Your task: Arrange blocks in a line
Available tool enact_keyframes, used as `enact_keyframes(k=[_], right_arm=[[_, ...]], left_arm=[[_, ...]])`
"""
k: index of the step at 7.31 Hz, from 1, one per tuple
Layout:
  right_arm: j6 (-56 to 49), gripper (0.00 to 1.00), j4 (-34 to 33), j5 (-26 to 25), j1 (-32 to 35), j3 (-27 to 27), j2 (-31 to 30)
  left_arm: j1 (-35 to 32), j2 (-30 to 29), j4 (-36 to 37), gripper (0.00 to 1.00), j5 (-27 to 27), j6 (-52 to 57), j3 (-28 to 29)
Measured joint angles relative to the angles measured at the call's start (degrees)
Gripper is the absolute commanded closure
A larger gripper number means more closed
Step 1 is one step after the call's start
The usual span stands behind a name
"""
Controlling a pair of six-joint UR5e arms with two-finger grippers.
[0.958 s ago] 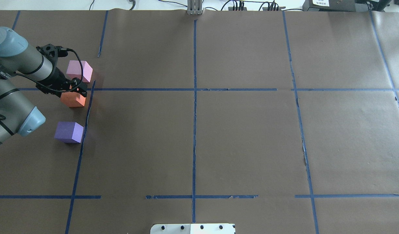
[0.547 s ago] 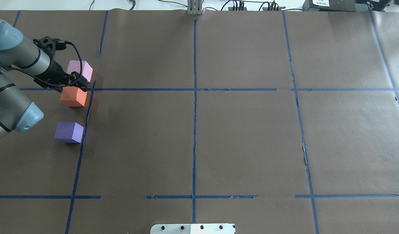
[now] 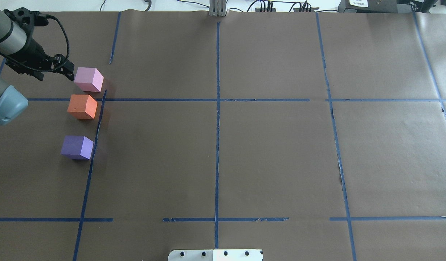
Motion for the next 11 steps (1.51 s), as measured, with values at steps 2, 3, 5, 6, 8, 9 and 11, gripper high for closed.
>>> enact_keyframes(k=[2, 3, 5, 6, 8, 9, 11], right_arm=[[0.0, 0.00, 0.0, 0.0, 0.0, 0.0, 0.0], [0.0, 0.00, 0.0, 0.0, 0.0, 0.0, 0.0], [0.0, 0.00, 0.0, 0.0, 0.0, 0.0, 0.0], [0.0, 0.00, 0.0, 0.0, 0.0, 0.0, 0.0], [0.0, 0.00, 0.0, 0.0, 0.0, 0.0, 0.0], [0.0, 0.00, 0.0, 0.0, 0.0, 0.0, 0.0], [0.0, 0.00, 0.0, 0.0, 0.0, 0.0, 0.0]], left_arm=[[-9.0, 2.1, 0.3, 0.00, -4.5, 13.2, 1.2], [-14.0, 3.4, 0.4, 0.00, -6.9, 20.4, 3.0], [-21.5, 6.4, 0.5, 0.00, -8.4, 30.9, 5.8], [-23.9, 7.9, 0.5, 0.00, -8.4, 34.7, 6.8], [-26.2, 9.2, 0.5, 0.00, -8.3, 38.6, 9.1], [-26.6, 9.9, 0.4, 0.00, -8.3, 39.0, 9.2], [-26.8, 12.4, 0.2, 0.00, -8.3, 39.0, 8.4]])
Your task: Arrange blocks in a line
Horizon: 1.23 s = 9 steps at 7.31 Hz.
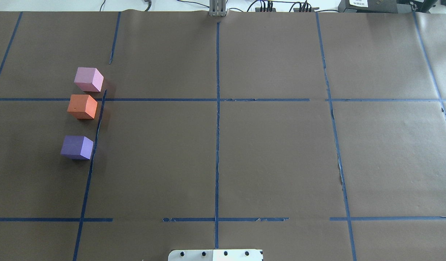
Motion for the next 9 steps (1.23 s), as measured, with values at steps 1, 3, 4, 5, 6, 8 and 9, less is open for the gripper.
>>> enact_keyframes(k=[1, 3, 4, 5, 6, 8, 9], right_arm=[[0.0, 0.00, 0.0, 0.0, 0.0, 0.0, 0.0], [0.0, 0.00, 0.0, 0.0, 0.0, 0.0, 0.0], [0.0, 0.00, 0.0, 0.0, 0.0, 0.0, 0.0], [0.0, 0.00, 0.0, 0.0, 0.0, 0.0, 0.0], [0.0, 0.00, 0.0, 0.0, 0.0, 0.0, 0.0], [0.0, 0.00, 0.0, 0.0, 0.0, 0.0, 0.0], [0.0, 0.00, 0.0, 0.0, 0.0, 0.0, 0.0]], left_arm=[[0.0, 0.5, 0.0, 0.00, 0.0, 0.0, 0.1], [0.1, 0.2, 0.1, 0.00, -0.1, -0.3, 1.0], [0.1, -0.1, 0.2, 0.00, -0.1, -0.4, 1.4], [0.1, -0.3, 0.4, 0.00, -0.2, -0.4, 1.8], [0.0, -0.5, 1.3, 0.00, -0.3, -0.5, 2.4], [-0.1, -2.5, 7.3, 0.00, -0.3, -0.5, 2.9], [-0.2, -3.1, 9.2, 0.00, -0.3, -0.4, 2.8]])
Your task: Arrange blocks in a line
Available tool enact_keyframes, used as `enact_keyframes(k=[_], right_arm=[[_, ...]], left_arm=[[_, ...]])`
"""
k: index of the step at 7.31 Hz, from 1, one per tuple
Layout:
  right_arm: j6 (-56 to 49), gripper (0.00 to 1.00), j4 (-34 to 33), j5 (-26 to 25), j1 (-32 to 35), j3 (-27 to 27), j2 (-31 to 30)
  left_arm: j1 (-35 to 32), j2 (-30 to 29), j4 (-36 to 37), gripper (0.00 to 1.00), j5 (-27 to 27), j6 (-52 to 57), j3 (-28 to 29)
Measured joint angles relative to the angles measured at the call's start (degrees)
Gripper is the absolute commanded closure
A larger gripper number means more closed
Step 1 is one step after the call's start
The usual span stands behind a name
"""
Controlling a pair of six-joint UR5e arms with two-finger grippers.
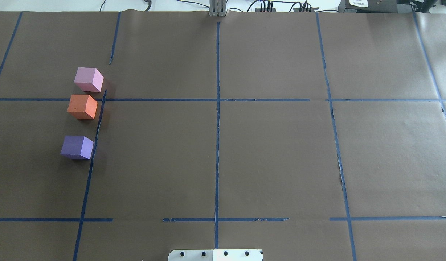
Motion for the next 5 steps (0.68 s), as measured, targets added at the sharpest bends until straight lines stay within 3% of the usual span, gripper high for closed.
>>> enact_keyframes(k=[5], right_arm=[[0.0, 0.00, 0.0, 0.0, 0.0, 0.0, 0.0]], left_arm=[[-0.1, 1.0, 1.1, 0.00, -0.1, 0.1, -1.4]])
